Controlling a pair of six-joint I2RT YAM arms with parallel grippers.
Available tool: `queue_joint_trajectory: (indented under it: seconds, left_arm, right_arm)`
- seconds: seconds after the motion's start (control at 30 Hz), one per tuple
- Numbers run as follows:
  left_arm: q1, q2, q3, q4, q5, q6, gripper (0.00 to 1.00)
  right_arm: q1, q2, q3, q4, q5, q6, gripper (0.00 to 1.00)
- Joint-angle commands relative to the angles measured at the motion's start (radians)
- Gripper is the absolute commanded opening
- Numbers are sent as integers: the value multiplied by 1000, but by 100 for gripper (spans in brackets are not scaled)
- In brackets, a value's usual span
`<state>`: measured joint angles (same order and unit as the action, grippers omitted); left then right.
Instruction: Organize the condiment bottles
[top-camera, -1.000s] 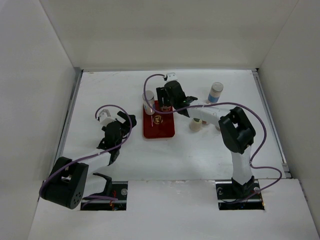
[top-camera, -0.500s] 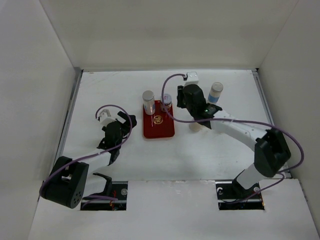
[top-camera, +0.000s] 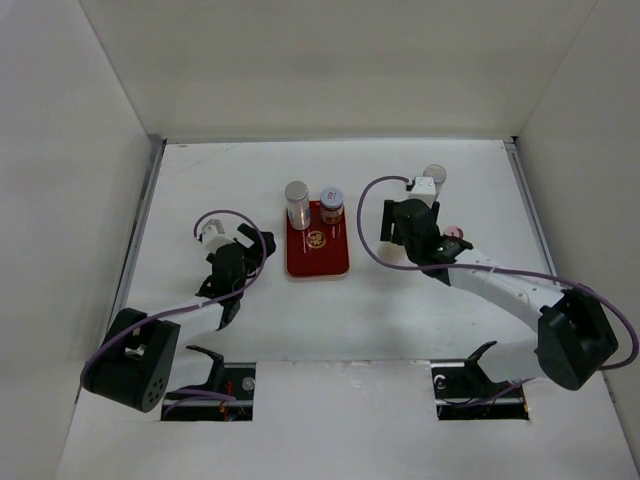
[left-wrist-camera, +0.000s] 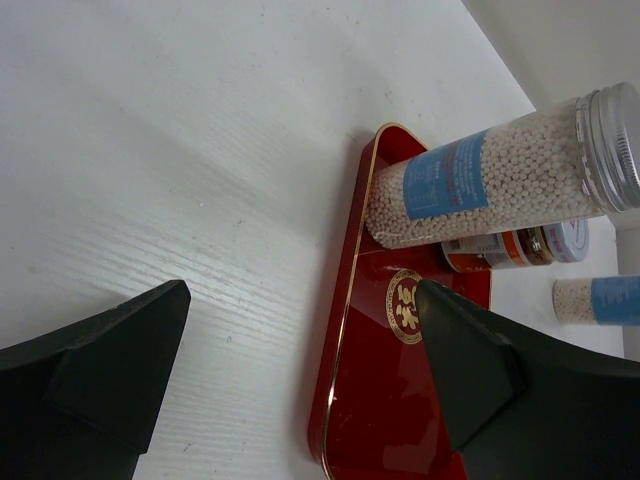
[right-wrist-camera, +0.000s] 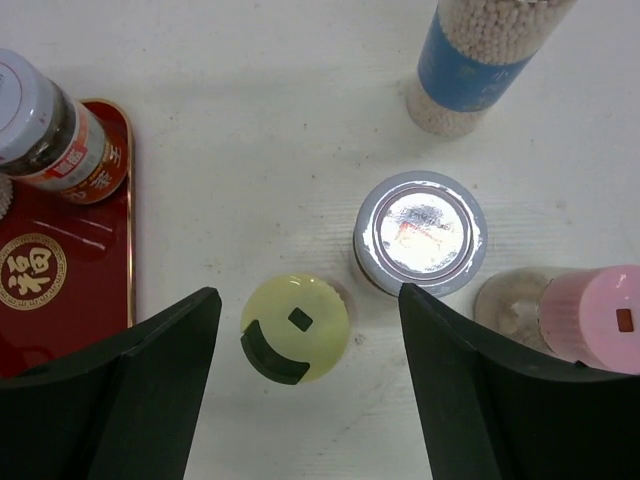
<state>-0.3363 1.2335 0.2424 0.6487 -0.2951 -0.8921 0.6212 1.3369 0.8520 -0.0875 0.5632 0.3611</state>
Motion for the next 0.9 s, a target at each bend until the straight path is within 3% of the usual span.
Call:
queue_joint_trajectory:
  seconds: [0.0,0.3,0.47,0.63,0.87]
  left_arm:
    - [-2,7,14,54,7,-8,100]
    - [4,-5,11,54,14,-8,100]
    - [6,3,11,54,11,-8,100]
    - [-3,1,12,54,2,-8,100]
    - [4,-6,8,54,-1,-8,100]
  right_arm:
    - [1,24,-1,17,-12,36,77]
    - [1,125,38,48,-29,30,62]
    - [13,107,48,52,-14,27,42]
    - [90,61,114,110,-22,-24,43]
    - [199,287,341,147,-85,-57,43]
